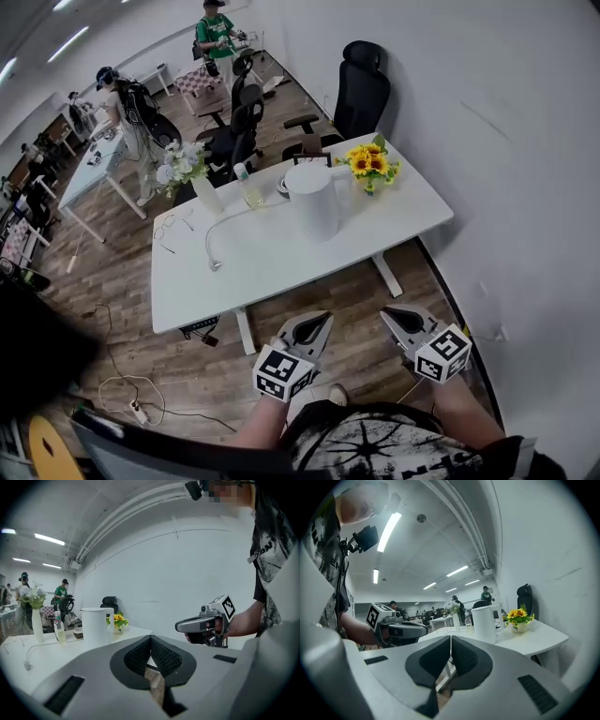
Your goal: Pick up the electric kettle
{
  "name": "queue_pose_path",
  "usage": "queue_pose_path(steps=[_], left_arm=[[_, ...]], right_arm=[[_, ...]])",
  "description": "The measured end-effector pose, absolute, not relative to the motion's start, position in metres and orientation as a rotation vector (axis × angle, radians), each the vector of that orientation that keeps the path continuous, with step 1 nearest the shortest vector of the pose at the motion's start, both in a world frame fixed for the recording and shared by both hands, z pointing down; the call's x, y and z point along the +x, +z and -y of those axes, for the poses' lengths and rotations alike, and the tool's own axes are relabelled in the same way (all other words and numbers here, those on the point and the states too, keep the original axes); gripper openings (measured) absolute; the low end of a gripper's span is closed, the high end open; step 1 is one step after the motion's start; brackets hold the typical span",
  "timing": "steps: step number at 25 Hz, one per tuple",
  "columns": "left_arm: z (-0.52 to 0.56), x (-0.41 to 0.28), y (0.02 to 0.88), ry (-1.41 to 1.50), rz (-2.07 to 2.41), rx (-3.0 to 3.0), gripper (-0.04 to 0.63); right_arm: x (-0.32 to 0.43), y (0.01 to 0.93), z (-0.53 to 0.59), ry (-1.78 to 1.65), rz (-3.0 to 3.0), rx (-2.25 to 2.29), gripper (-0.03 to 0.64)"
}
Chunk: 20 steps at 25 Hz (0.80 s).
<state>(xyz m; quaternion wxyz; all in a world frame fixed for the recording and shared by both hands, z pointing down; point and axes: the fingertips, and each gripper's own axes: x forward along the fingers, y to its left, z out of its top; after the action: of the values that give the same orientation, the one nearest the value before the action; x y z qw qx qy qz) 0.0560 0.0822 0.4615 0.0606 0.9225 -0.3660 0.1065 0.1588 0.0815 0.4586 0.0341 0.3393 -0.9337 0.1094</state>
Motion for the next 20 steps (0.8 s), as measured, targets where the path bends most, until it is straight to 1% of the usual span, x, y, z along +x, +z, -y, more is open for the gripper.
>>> queue_pose_path(steps=[11,20], left_arm=[[-0.038,0.006,0.471,0.302,1.037,2.801,0.009],[-0.021,-0.017,0.478,0.279,1.034,2.78,0.009]], right_arm=[[0.1,0.46,-0.043,0.288,2.833,1.042,0.023],[0.085,0.457,-0.025,0.313,2.829,1.067,0.023]])
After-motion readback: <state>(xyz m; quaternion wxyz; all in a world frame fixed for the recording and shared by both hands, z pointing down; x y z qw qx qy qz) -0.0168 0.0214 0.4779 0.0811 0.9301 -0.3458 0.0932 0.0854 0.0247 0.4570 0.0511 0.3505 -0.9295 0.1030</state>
